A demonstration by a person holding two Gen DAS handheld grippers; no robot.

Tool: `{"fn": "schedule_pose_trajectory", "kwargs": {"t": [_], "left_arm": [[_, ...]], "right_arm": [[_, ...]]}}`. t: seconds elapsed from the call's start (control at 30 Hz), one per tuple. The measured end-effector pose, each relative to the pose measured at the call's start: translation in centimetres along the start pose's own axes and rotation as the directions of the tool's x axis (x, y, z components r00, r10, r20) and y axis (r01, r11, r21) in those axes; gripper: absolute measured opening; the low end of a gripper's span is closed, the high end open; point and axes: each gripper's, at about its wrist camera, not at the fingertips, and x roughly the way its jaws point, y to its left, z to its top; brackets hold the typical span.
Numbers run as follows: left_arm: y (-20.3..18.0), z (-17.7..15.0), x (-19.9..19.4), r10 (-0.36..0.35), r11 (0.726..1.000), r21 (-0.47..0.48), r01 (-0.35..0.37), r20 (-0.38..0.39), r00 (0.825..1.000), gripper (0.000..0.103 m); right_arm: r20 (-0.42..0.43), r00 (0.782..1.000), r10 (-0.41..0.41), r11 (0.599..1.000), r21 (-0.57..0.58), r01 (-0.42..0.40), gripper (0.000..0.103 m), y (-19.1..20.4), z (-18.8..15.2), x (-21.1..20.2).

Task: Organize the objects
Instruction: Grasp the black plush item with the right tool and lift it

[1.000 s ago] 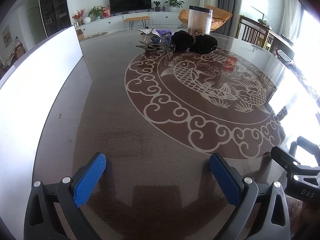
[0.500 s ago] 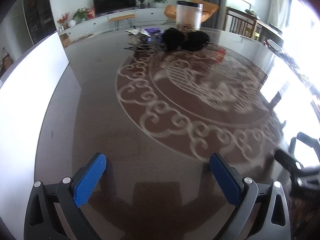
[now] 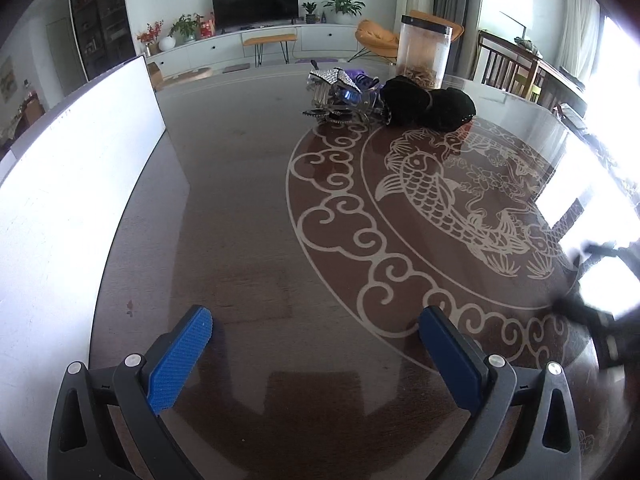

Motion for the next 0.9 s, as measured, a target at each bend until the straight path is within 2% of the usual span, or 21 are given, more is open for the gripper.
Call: {"fn": "schedule_pose_trajectory", "kwargs": {"t": [0.1,0.13,0.17,0.23,0.33,0.4,0.47,0.5,0.53,0.57,0.6,0.73,0.9], "left_arm": [[0.0,0.0,-0.1,0.000,1.000,0.000,0.000,0.000,1.000,0.103],[0.0,0.0,-0.1,0.000,1.000,0.000,0.000,0.000,1.000,0.103],[0.0,0.0,-0.1,0.000,1.000,0.000,0.000,0.000,1.000,0.103],[0.0,0.0,-0.1,0.000,1.000,0.000,0.000,0.000,1.000,0.103],[0.0,0.0,-0.1,-0.001,1.000,0.000,0.001,0.000,1.000,0.103],[0.0,0.0,-0.1,-0.001,1.000,0.000,0.001,0.000,1.000,0.103],[0.0,-0.1,-0.1,-0.001,1.000,0.000,0.001,0.000,1.000,0.103],[0.0,0.0,-0.1,-0.001,1.000,0.000,0.001,0.000,1.000,0.103],[0.0,0.0,0.0,-0.002,1.000,-0.001,0.002,0.000,1.000,0.103],[0.0,0.0,0.0,-0.003,1.000,-0.002,0.003,0.000,1.000,0.103],[0.0,0.0,0.0,-0.003,1.000,-0.002,0.003,0.000,1.000,0.103],[0.0,0.0,0.1,-0.003,1.000,-0.002,0.003,0.000,1.000,0.103],[0.0,0.0,0.1,-0.002,1.000,-0.002,0.002,0.001,1.000,0.103]], "right_arm": [[-0.030,0.998,0.060,0.990,-0.124,-0.064,0.103,-0.4,4.9,2.9],[-0.036,0.998,0.046,0.986,-0.157,-0.051,0.103,-0.5,6.8,3.7],[-0.020,1.000,-0.016,0.977,-0.214,0.012,0.103,-0.2,8.9,4.4],[0.064,0.995,-0.083,0.943,-0.318,0.099,0.103,0.7,12.3,4.7],[0.134,0.990,-0.045,0.934,-0.347,0.089,0.103,1.3,17.3,4.8],[0.106,0.994,-0.021,0.930,-0.363,0.059,0.102,1.7,19.6,6.1],[0.017,1.000,0.001,0.921,-0.390,0.006,0.080,2.2,20.6,8.2],[-0.023,0.999,0.025,0.917,-0.398,-0.032,0.051,2.5,20.6,8.9],[-0.060,0.997,0.040,0.917,-0.393,-0.060,0.046,2.5,20.5,9.5],[-0.058,0.997,0.045,0.925,-0.375,-0.063,0.043,2.3,20.1,9.5],[-0.037,0.997,0.063,0.935,-0.347,-0.072,0.036,1.9,19.5,9.0],[-0.005,0.996,0.086,0.976,-0.202,-0.085,0.034,-0.2,15.1,6.2],[0.029,0.997,0.078,0.996,-0.048,-0.077,0.034,-2.0,4.7,0.3]]}}
